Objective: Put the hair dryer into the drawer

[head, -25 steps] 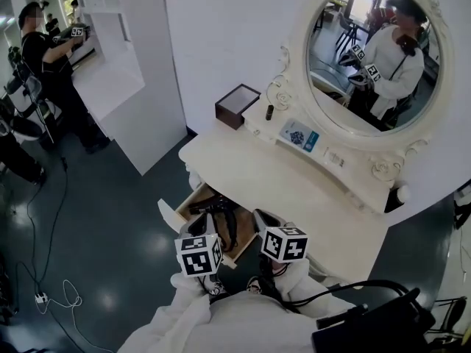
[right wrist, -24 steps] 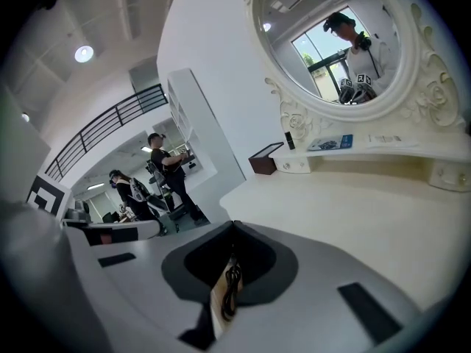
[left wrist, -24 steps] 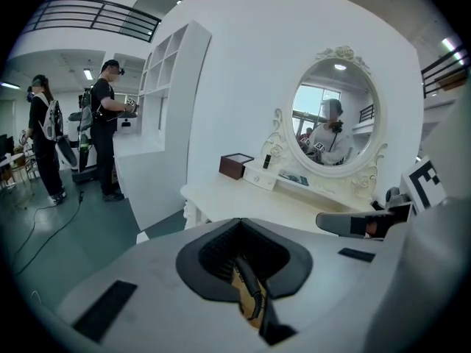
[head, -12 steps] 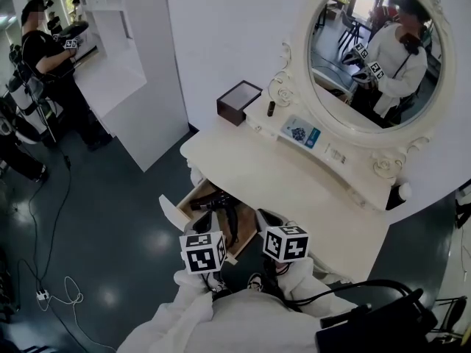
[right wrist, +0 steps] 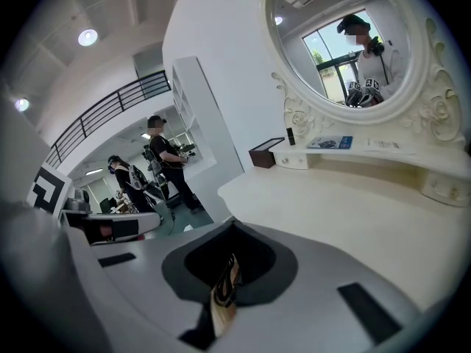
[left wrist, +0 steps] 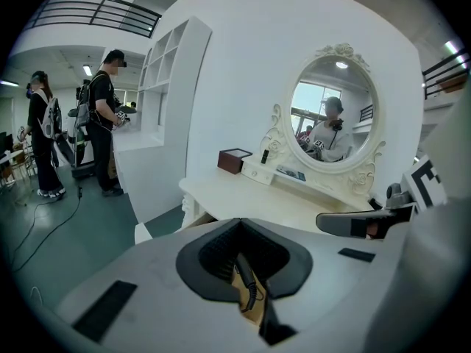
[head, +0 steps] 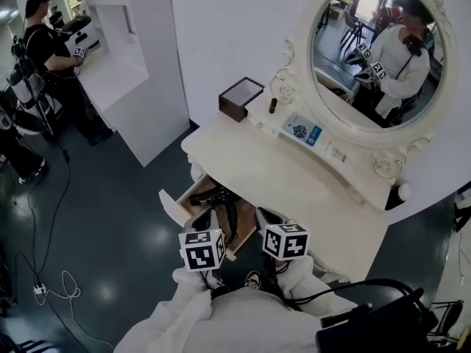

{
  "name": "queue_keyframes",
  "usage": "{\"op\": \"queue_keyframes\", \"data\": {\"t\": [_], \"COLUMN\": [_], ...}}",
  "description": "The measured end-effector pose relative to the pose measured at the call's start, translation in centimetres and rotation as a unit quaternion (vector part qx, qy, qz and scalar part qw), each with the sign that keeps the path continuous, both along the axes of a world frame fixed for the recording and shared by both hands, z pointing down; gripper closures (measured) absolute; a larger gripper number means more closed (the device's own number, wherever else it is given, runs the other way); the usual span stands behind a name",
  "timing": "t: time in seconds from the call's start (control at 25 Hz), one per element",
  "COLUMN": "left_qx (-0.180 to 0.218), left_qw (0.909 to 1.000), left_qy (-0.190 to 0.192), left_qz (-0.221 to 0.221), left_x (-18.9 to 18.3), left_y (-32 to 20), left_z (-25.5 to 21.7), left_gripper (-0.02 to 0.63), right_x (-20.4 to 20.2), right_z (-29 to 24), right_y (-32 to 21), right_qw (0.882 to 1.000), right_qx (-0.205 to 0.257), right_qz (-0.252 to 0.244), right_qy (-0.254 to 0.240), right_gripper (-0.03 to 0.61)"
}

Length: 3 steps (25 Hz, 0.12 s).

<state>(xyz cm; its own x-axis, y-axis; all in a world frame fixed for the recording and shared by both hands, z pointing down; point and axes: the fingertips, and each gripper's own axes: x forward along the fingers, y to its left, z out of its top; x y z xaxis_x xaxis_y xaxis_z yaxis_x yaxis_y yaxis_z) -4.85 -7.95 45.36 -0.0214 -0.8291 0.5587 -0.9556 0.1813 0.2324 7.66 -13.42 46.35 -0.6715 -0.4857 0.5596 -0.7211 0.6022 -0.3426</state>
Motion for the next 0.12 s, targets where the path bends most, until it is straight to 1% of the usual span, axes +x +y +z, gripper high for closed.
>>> {"op": "queue_keyframes", "data": {"t": [0.12], "left_qx": [-0.001], "left_qw": [1.0], "left_qy": [-0.003], "left_qz": [0.003], "left_x": [0.05], "left_y": [0.2], "left_z": [0.24], "left_gripper": [0.606], "right_x": [-0.02], "right_z": [0.31], "right_y": [0.22], "right_qw": [1.0], "right_qx": [0.0], "right_qz": [-0.003], "right_qy": [0.005], "right_gripper": [0.518]}}
